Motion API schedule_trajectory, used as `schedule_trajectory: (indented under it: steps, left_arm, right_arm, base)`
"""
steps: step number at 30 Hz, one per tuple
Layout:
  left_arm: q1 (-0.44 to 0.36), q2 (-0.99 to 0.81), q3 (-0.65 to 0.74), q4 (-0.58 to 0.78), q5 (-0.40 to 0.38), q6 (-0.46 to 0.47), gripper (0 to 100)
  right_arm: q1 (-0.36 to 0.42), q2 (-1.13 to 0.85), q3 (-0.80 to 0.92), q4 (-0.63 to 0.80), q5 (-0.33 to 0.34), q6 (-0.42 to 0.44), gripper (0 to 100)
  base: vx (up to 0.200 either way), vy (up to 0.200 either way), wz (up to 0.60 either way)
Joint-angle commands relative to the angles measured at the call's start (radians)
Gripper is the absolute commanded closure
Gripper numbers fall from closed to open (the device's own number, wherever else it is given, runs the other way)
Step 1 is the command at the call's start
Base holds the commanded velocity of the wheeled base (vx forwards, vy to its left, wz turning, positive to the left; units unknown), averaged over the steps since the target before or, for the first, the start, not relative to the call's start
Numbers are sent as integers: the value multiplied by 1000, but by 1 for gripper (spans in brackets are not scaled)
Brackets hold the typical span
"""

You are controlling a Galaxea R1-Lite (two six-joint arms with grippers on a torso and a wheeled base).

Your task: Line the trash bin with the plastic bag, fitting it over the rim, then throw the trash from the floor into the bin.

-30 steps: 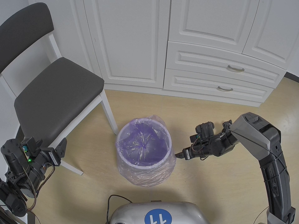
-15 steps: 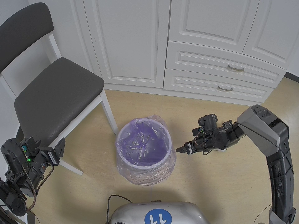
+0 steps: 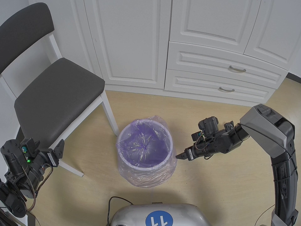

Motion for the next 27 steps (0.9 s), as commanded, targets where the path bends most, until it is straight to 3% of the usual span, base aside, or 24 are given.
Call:
schedule_trajectory:
  steps: [1,18,20,27]
  left_arm:
    - [0,4,17,-1,2,1,0]
    - [0,-10,17,-1,2,1,0]
    - [0,-7,17,0,2,1,0]
    - [0,-7,17,0,2,3,0]
  right_arm:
    - [-2,36,-11,0,2,-1,0]
    - [-26,159,-162,135,-7,13,0]
    - [-31,169,-195,146,-7,51,0]
    - [-17,79,-145,149,16,84,0]
  base:
    - [0,0,0]
    - [0,0,0]
    - [0,0,0]
    - [0,0,0]
